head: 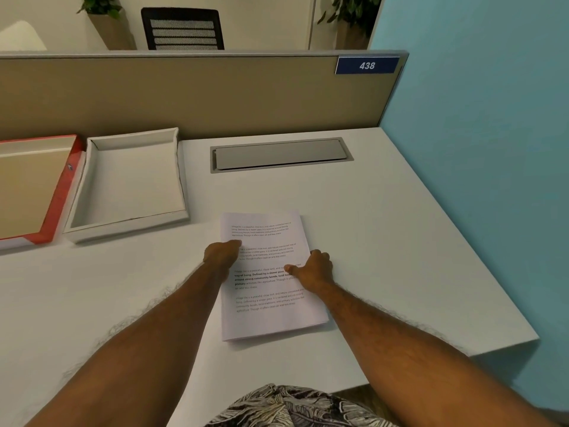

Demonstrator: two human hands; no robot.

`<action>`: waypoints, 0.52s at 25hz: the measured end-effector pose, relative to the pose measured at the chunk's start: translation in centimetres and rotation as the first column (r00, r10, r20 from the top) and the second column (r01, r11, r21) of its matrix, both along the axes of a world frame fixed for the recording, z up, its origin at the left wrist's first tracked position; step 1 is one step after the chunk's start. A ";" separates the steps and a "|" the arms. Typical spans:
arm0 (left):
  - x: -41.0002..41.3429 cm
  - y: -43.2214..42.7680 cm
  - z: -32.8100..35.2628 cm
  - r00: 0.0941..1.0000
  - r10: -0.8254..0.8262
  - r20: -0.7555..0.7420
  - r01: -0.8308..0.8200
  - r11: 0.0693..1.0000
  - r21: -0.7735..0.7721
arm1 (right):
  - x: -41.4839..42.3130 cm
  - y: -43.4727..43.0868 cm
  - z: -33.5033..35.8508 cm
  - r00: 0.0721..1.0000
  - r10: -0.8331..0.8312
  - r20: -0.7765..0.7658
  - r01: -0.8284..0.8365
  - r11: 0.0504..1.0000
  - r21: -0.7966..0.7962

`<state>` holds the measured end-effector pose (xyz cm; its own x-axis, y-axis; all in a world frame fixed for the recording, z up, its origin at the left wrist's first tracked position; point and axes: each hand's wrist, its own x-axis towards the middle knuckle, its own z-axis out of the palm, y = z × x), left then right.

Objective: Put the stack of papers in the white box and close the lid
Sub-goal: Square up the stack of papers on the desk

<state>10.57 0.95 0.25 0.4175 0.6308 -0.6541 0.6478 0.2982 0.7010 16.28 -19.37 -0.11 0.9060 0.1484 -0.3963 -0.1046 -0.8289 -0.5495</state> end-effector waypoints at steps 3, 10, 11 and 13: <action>-0.2 0.5 -0.2 0.999 -0.037 0.010 0.037 0.999 0.004 | 0.0 0.0 0.0 1.000 0.006 0.002 -0.006 1.000 -0.005; -1.4 -1.8 -0.8 0.978 -0.192 -0.079 0.208 0.898 0.387 | 0.3 -0.2 -0.5 1.000 0.006 -0.004 -0.006 1.000 0.004; -1.7 -2.0 -0.7 0.977 -0.208 -0.055 0.211 0.877 0.431 | 0.4 -0.2 -0.5 1.000 0.004 -0.008 -0.004 1.000 0.007; -2.3 -2.4 -0.5 0.969 -0.244 0.026 0.200 0.848 0.490 | 0.7 -0.3 -0.6 0.999 0.002 -0.032 -0.001 1.000 0.029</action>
<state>8.29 -1.47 -0.25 0.6237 0.7407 -0.2498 0.5883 -0.2343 0.7739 16.95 -19.67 -0.70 0.8926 0.1615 -0.4208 -0.1216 -0.8127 -0.5698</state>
